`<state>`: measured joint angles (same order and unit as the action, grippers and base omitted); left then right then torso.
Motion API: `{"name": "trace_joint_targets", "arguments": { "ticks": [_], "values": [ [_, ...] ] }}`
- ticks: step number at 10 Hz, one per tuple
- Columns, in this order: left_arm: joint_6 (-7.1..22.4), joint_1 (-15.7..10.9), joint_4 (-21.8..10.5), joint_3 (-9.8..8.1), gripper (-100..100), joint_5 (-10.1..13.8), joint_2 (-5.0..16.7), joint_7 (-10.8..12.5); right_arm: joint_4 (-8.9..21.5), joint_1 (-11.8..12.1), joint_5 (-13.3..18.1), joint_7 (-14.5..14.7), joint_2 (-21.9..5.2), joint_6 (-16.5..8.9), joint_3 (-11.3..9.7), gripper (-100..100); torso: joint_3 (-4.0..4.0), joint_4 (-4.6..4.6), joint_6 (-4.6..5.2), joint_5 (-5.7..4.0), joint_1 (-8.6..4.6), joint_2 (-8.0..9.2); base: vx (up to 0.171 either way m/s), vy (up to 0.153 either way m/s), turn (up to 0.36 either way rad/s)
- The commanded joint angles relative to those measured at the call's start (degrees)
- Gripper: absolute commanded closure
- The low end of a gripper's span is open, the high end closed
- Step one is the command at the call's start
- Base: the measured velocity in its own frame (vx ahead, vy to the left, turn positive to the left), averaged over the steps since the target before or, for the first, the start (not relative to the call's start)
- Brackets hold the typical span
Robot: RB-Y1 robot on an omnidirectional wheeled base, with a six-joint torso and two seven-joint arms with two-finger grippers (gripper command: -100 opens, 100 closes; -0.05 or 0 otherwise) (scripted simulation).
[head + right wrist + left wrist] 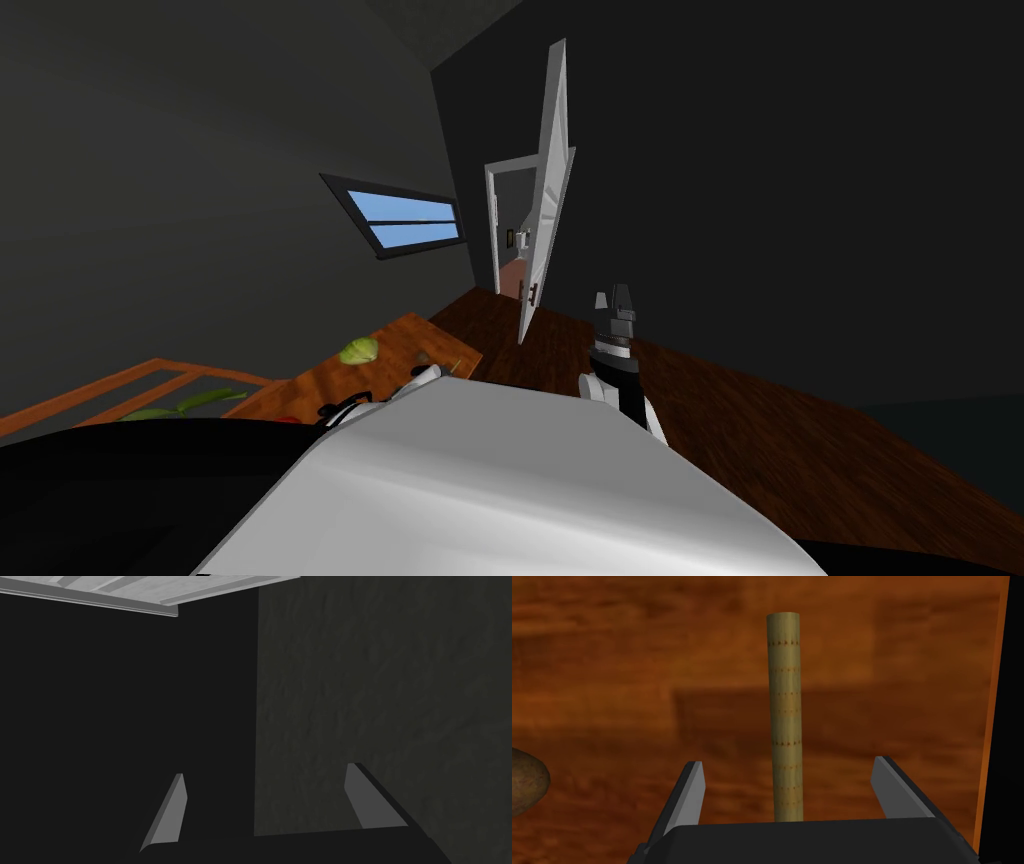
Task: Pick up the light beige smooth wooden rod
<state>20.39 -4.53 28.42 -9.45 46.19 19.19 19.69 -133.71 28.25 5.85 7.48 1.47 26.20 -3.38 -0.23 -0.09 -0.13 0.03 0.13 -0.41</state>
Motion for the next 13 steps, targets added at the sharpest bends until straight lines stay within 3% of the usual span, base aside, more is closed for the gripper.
{"name": "trace_joint_targets", "arguments": {
  "ticks": [1, 6, 7, 8, 9, 13],
  "values": [
    [0.4, 1.6, 2.5, -0.07, -100, -1.9, -0.5, 1.8, 0.0, 0.0, 0.0, 0.0, 0.0, 0.0, 0.0, 0, 0.00, 0.00, 0.00, 0.00, 0.00, 0.00, 0.041, 0.023, -0.007],
    [-0.9, 7.7, 8.4, -1.13, -100, -5.1, -3.6, 3.2, 0.0, 0.0, 0.0, 0.0, 0.0, 0.0, 0.0, 0, 0.00, 0.00, 0.00, 0.00, -0.01, 0.00, 0.051, 0.034, -0.014],
    [-1.4, 10.1, 10.8, -1.56, -100, -6.4, -4.9, 3.7, 0.0, 0.0, 0.0, 0.0, 0.0, 0.0, 0.0, 0, -0.01, 0.00, 0.00, 0.00, 0.02, -0.02, 0.087, 0.062, -0.025],
    [-1.0, 8.7, 9.5, -1.33, -100, -5.8, -4.3, 3.6, 0.0, 0.0, 0.0, 0.0, 0.0, 0.0, 0.0, 0, -0.05, -0.02, 0.00, 0.01, 0.07, -0.08, 0.011, 0.004, -0.005],
    [-1.2, 8.8, 9.5, -1.36, 100, -5.9, -4.3, 3.5, 0.0, 0.0, 0.0, 0.0, 0.0, 0.0, 0.0, 0, 0.04, 0.02, 0.01, -0.02, -0.08, 0.09, 0.000, 0.000, 0.000],
    [-1.1, 8.8, 9.6, -1.33, 100, -5.9, -4.4, 3.6, 0.0, 0.0, 0.0, 0.0, 0.0, 0.0, 0.0, 0, 0.04, 0.01, 0.02, 0.07, 0.08, 0.09, 0.000, 0.000, 0.000]
  ]
}}
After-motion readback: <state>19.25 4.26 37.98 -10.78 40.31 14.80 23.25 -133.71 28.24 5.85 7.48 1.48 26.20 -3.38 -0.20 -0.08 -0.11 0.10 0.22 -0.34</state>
